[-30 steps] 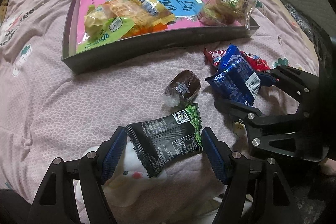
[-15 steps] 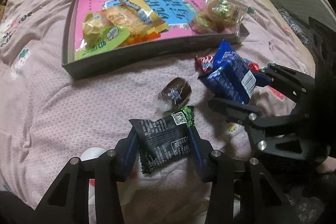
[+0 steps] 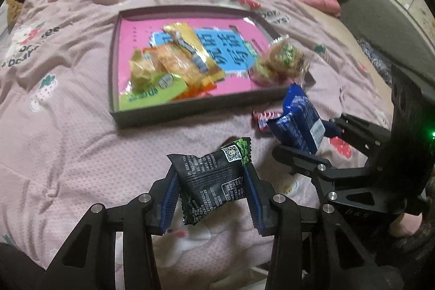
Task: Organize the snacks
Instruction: 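Lift the black pack with the left gripper while the right lifts the blue biscuit pack toward the tray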
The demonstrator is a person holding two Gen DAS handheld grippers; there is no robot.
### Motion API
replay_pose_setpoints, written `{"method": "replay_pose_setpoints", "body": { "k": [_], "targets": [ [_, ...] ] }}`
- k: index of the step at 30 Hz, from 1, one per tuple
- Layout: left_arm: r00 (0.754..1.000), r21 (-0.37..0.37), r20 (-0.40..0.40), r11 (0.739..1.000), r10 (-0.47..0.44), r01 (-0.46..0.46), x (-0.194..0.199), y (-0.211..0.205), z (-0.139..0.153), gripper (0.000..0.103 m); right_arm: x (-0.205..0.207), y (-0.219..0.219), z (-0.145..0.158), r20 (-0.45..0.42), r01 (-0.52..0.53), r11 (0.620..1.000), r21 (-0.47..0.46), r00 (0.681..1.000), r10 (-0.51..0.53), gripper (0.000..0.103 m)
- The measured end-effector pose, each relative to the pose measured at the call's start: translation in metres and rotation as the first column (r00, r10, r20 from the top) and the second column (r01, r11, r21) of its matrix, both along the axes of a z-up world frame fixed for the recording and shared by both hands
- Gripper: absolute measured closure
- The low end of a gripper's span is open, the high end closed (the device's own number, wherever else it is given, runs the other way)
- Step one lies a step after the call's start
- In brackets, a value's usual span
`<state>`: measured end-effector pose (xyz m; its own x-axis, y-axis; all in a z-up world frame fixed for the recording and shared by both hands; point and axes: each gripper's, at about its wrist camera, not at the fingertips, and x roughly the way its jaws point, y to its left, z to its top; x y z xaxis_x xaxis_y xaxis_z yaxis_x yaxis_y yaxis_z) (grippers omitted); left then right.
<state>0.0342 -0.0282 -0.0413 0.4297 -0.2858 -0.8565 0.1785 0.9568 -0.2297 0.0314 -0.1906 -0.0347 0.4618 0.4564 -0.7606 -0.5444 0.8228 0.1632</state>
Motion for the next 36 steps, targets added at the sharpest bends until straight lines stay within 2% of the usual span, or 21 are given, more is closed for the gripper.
{"method": "replay_pose_setpoints", "body": {
  "k": [13,36],
  "targets": [
    [0.993,0.001,0.108,0.999,0.041,-0.041,0.005,0.012,0.023,0.057,0.005,-0.01,0.015,0.061,0.029,0.998,0.057,0.998,-0.032,0.049],
    [0.978,0.006,0.179,0.994,0.11,-0.113,0.028,0.025,0.028,0.057,0.03,-0.026,0.027,0.109,0.097,0.986,0.137,0.988,-0.113,0.049]
  ]
}}
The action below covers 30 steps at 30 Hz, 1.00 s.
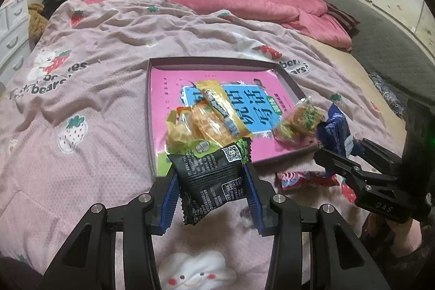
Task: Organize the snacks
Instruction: 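Carry the black pack with the left gripper while the right carries the blue pack over the tray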
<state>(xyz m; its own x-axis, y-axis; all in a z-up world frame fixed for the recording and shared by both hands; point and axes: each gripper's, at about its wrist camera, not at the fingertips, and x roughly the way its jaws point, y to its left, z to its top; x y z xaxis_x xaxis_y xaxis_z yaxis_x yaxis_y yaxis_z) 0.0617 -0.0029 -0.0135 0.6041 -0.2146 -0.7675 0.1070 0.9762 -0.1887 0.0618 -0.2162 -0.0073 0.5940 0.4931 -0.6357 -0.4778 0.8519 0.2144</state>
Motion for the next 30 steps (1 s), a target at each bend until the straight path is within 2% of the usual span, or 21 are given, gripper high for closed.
{"method": "replay_pose_setpoints", "body": {
  "k": [10,24,30],
  "targets": [
    [0.999,0.016,0.026,1.0,0.019,-0.02,0.017,0.0,-0.001,0.057,0.013,-0.002,0.001,0.011,0.008,1.0,0.015,1.0,-0.009,0.049],
    [0.998,-0.004,0.037,0.998,0.056,-0.056,0.037,0.003,-0.01,0.057,0.031,0.005,-0.004,0.017,0.001,1.0,0.006,1.0,-0.001,0.049],
    [0.998,0.016,0.047,0.999,0.051,-0.052,0.045,-0.001,-0.015,0.057,0.037,0.006,-0.009,0.006,0.006,1.0,0.008,1.0,-0.006,0.049]
  ]
}}
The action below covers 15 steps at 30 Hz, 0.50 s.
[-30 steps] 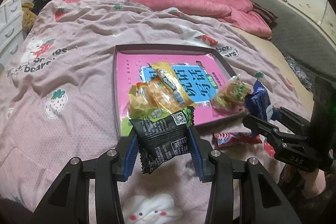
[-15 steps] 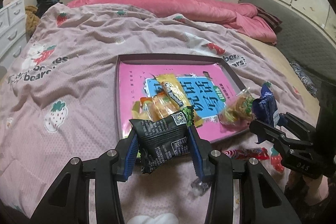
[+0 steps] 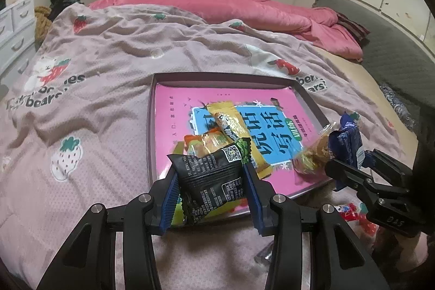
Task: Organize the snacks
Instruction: 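Carry the black pack with the left gripper while the right carries the blue pack over the tray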
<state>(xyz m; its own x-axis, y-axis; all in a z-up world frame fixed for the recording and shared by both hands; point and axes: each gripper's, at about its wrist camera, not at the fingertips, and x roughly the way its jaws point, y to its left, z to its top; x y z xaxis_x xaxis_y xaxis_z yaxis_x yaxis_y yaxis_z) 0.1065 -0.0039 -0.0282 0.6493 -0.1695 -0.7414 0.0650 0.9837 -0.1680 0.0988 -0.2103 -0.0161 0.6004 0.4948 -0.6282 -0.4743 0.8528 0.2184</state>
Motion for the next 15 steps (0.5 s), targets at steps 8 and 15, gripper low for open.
{"method": "replay_pose_setpoints", "body": {
  "k": [8,15],
  "targets": [
    [1.0,0.004,-0.012,1.0,-0.001,0.001,0.0065,-0.0014,-0.0051,0.057,0.0047,-0.0002,-0.001,0.002,0.007,1.0,0.005,1.0,-0.007,0.049],
    [1.0,0.005,-0.014,1.0,0.001,0.0,0.0098,-0.0019,-0.0072,0.057,0.0078,-0.0019,-0.001,0.008,0.013,1.0,0.007,1.0,-0.013,0.049]
  ]
}}
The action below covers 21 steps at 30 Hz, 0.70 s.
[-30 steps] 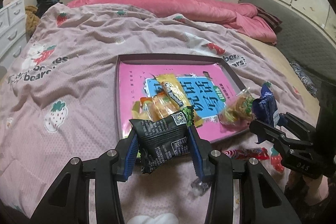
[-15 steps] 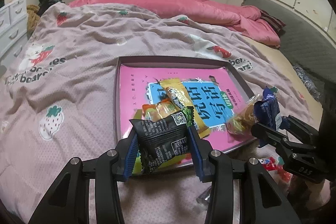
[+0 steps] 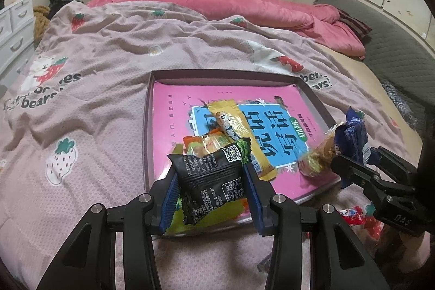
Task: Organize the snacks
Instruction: 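Carry the black pack with the left gripper while the right carries the blue pack over the tray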
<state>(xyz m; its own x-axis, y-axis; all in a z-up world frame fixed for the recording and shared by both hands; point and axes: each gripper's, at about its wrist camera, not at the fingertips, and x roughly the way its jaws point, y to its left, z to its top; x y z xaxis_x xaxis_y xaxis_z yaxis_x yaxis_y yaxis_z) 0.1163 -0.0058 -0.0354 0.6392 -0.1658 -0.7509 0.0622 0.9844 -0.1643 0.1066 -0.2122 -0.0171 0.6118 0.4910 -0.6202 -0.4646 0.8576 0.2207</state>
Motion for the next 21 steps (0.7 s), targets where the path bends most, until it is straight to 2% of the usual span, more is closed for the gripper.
{"method": "replay_pose_setpoints", "body": {
  "k": [14,21],
  "targets": [
    [0.999,0.021,-0.015,0.999,0.029,-0.028,0.008,0.006,-0.011,0.057,0.004,-0.007,0.003,0.009,0.03,0.999,0.012,1.0,-0.03,0.049],
    [0.999,0.032,-0.027,0.999,0.036,-0.035,0.012,0.006,-0.018,0.057,0.006,0.0,-0.002,-0.002,0.003,1.0,-0.002,1.0,-0.003,0.049]
  ]
}}
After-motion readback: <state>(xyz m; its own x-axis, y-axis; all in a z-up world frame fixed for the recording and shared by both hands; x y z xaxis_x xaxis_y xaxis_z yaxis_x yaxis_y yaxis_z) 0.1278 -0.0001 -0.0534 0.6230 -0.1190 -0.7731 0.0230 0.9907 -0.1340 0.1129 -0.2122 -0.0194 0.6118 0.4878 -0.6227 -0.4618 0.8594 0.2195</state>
